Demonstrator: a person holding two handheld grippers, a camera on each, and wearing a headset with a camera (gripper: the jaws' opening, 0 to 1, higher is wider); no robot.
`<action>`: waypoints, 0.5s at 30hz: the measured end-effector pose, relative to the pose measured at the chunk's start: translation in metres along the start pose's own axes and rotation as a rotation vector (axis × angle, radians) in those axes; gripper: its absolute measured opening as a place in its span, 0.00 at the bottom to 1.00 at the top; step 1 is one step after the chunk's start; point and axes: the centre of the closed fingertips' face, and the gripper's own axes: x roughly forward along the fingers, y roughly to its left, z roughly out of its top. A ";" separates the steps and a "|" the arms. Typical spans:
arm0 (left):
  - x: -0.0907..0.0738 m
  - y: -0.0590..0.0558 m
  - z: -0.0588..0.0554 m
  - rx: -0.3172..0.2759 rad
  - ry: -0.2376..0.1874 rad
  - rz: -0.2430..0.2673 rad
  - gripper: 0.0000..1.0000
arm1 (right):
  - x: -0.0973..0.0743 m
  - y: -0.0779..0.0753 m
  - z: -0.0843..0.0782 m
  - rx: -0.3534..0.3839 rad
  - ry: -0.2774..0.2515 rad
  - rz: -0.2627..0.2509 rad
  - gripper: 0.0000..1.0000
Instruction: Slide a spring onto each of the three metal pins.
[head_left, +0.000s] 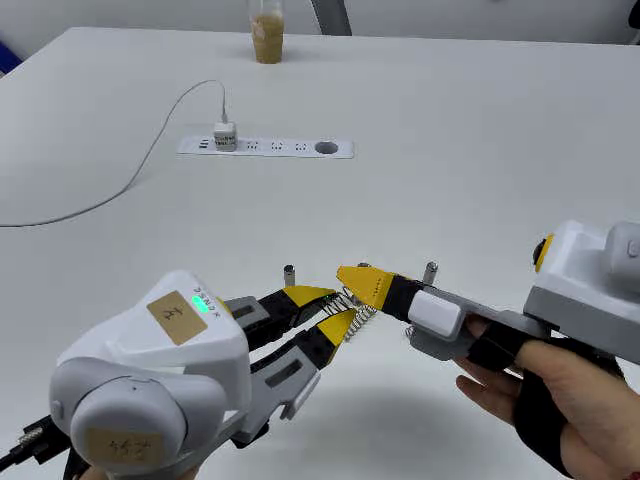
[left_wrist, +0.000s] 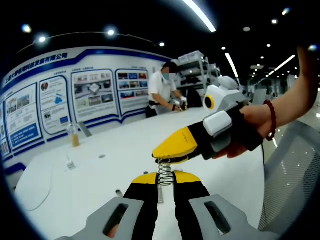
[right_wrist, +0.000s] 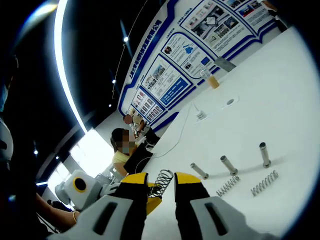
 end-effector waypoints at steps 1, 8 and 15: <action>0.000 0.000 0.000 0.001 0.002 0.000 0.11 | 0.000 0.000 0.000 0.001 0.001 0.000 0.20; 0.000 0.001 0.001 -0.008 -0.002 0.000 0.11 | 0.001 0.001 0.000 0.017 0.002 0.006 0.14; 0.000 0.002 -0.005 -0.012 0.026 0.001 0.11 | 0.003 0.001 -0.004 0.011 0.016 0.008 0.12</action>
